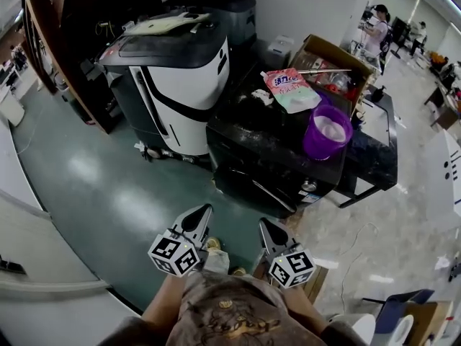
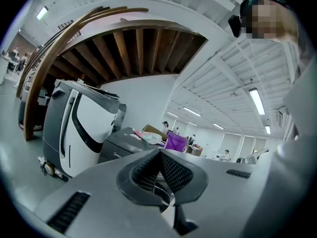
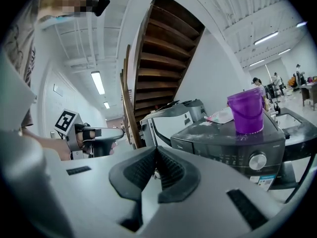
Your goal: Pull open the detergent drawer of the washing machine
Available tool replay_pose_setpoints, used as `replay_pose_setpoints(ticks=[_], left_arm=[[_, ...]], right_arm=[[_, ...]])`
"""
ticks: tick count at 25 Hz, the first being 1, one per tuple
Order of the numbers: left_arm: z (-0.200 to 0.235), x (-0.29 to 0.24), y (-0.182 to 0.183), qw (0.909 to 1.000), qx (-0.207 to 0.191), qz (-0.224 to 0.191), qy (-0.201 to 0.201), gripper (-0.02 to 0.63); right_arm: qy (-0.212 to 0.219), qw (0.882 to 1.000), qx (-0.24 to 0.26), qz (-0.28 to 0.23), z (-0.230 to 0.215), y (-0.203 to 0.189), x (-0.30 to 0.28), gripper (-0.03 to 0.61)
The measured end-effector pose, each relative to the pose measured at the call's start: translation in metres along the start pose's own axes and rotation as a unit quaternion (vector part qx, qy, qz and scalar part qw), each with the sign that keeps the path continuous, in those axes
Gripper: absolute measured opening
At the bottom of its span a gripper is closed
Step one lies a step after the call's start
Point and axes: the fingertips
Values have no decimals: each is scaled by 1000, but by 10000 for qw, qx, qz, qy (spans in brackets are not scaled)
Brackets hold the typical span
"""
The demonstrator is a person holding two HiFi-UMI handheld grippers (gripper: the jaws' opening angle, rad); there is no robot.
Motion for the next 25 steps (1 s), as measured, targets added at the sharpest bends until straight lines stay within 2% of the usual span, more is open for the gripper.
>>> replay_pose_setpoints(ticks=[6,12,25], left_arm=[[15,-42,9,9994,23,139,-313,20],[24,-83,15,9966,-166,339,-733,20],[72,-146,12,9922,224,498,-1123,23]], right_arm=[[-227,9997,30,-61,-25,12,-24,3],[-389,9992,13,-109,-41,21,-50,3],[-813,9966,-116,-117,-73,23,-99,3]])
Point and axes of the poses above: the fingertips, and each gripper's own axes: x backward along the fingers, z to its left, y out of its top, and after that the axes turned 1 degree about y, right-handed
